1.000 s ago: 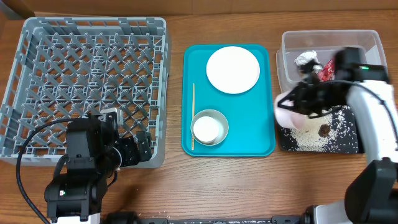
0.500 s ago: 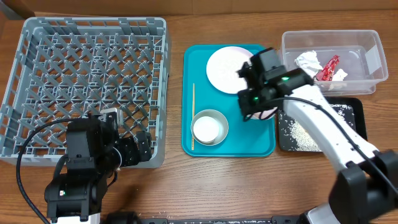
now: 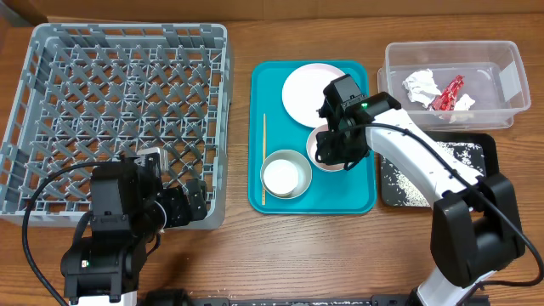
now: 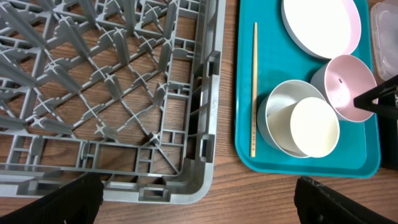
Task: Sort waste into correct bins and load items into the dishwasher
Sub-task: 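Set the emptied bowl back on the teal tray with the right gripper, then lift the white cup from the teal tray with the right gripper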
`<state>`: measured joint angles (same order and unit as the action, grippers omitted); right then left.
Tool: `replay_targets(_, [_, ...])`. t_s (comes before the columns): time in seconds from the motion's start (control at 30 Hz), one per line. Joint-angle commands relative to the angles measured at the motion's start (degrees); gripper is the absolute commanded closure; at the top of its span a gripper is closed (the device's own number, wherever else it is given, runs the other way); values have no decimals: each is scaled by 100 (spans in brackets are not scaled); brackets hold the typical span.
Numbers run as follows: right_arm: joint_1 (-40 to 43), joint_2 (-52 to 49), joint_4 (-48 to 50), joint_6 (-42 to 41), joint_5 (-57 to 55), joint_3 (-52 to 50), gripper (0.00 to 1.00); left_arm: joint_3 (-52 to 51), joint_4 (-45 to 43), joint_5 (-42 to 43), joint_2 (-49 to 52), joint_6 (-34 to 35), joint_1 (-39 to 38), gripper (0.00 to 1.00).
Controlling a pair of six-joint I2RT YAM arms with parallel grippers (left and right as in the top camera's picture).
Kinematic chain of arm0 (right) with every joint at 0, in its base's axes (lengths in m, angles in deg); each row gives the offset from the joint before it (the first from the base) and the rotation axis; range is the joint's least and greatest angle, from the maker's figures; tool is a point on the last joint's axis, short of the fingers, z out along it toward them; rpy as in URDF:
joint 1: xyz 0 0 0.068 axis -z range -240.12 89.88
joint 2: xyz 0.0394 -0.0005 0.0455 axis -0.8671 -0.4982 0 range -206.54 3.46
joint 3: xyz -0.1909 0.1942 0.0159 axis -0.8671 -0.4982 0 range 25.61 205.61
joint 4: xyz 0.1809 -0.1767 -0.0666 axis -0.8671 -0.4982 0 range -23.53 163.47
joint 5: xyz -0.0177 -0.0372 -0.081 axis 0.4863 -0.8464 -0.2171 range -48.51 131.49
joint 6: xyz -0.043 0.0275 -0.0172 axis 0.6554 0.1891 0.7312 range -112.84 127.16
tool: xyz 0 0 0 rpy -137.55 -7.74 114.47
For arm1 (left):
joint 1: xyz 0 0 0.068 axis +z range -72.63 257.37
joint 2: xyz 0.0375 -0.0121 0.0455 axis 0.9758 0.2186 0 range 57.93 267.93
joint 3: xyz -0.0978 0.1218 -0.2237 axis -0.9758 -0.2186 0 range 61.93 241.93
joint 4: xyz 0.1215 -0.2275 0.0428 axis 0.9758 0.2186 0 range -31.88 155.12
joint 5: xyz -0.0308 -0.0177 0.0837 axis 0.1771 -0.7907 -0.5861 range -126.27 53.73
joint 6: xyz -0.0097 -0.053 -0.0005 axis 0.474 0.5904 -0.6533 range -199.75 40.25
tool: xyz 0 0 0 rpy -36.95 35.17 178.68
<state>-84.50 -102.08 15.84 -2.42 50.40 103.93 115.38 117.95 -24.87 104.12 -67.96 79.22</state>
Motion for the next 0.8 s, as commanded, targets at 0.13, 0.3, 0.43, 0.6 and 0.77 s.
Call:
replay_targets(0.13, [-17, 251, -1174, 9, 195, 1803, 68, 114, -4, 68, -11, -87, 0, 0])
replay_targets(0.3, [-138, 243, -1362, 31, 662, 1869, 54, 114, -4, 68, -11, -87, 0, 0])
replay_targets(0.43, [-378, 236, -1246, -251, 664, 1351, 50, 114, -7, 68, -11, -87, 0, 0])
replay_targets(0.6, [-721, 234, -804, -404, 634, 654, 51, 114, -7, 68, -11, -87, 0, 0])
replay_targets(0.77, [-933, 225, -83, -769, 629, 11, 50, 114, -4, 68, -11, -87, 0, 0])
